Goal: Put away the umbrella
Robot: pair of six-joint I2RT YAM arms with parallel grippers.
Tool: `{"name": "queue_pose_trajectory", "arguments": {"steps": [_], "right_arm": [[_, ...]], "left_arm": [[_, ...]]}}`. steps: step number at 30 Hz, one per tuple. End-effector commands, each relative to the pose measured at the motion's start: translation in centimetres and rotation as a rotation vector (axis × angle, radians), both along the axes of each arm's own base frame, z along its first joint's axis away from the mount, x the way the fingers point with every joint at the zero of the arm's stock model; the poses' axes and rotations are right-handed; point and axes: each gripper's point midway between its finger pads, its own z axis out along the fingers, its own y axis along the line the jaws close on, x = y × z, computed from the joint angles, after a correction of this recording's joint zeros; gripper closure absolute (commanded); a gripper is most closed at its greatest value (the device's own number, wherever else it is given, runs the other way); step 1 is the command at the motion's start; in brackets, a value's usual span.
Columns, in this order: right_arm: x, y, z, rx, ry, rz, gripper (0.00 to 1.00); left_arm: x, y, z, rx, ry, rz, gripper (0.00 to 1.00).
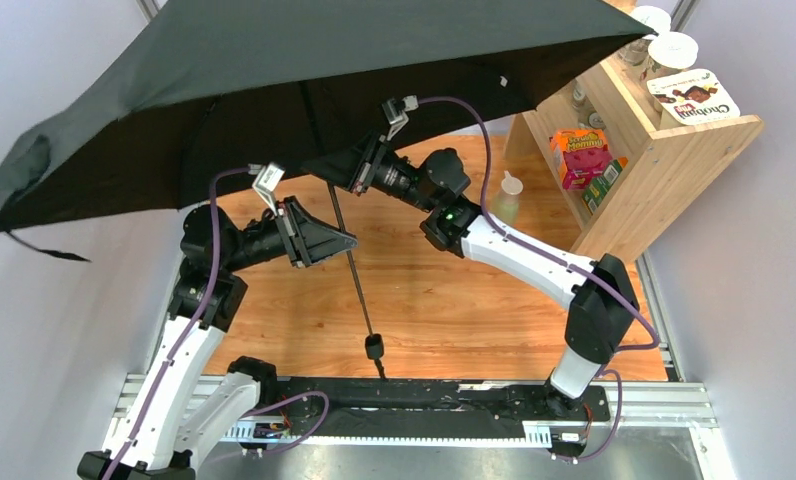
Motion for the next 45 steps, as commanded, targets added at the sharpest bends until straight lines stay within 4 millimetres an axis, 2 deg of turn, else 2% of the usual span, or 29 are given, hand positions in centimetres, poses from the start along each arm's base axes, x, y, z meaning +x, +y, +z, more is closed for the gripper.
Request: {"name": "queue_pose_trajectory", "arguments": {"steps": [1,3,6,7,8,11,13,17,23,26,36,37,39,40,43,45], "right_arm": [[-4.0,-1.4,5.9,0.030,-0.212,-0.025,1.00],[-4.0,-0.5,5.4,-0.023,-0.234,-0.044,1.00],[-2.7,0.0,4.9,-0.078,-0.240,-0.087,0.85],[-1.9,0.0,5.0,-0.088,-0.236,-0.119,0.77],[-1.3,-0.2,5.3,-0.090,-0.243,-0.156,0.66],[1.2,-0.6,6.4,-0.074,-0.244,-0.262,0.48],[2.5,-0.6,7.2,-0.055,-0.231,-0.269,0.44],[4.2,0.5,8.1,-0.023,-0.213,-0.238,0.41],[4.9,0.5,9.7,0.052,-0.198,-0.228,0.38],[5.6,1.0,9.6,0.046,-0.166,-0.231,0.44],[8.0,0.6,10.1,0.101,-0.052,-0.248,0.60],[8.4,0.5,9.8,0.102,-0.017,-0.256,0.59],[9.2,0.4,9.6,0.113,0.015,-0.264,0.47],[9.5,0.4,9.6,0.117,0.019,-0.265,0.46],[9.9,0.6,9.7,0.115,0.021,-0.276,0.51],[10.1,0.5,9.8,0.120,0.014,-0.282,0.61]], "left_arm": [[-0.3,0.1,1.2,0.007,-0.064,-0.005,0.86],[0.1,0.2,0.7,0.017,-0.047,0.018,1.00],[-0.3,0.5,0.4,0.056,-0.088,0.032,1.00],[0.0,0.9,-1.0,0.101,-0.041,0.068,1.00],[-0.1,1.2,-0.4,0.130,-0.106,0.079,1.00],[-0.7,1.3,-0.9,0.145,-0.090,0.064,1.00],[-0.9,1.3,-1.1,0.146,-0.082,0.061,1.00],[-1.3,1.5,-1.4,0.143,-0.085,0.070,1.00],[-1.7,1.5,-2.4,0.148,-0.071,0.054,1.00],[-1.9,1.3,-2.3,0.134,-0.078,0.040,1.00],[-2.3,1.3,-3.3,0.158,-0.075,0.011,1.00],[-2.3,1.3,-3.3,0.156,-0.077,0.011,1.00],[-2.3,1.3,-3.2,0.155,-0.080,0.011,1.00],[-2.4,1.3,-3.0,0.153,-0.086,0.007,1.00],[-2.2,1.3,-3.0,0.154,-0.080,0.010,1.00],[-2.2,1.2,-2.9,0.152,-0.083,0.007,1.00]]}}
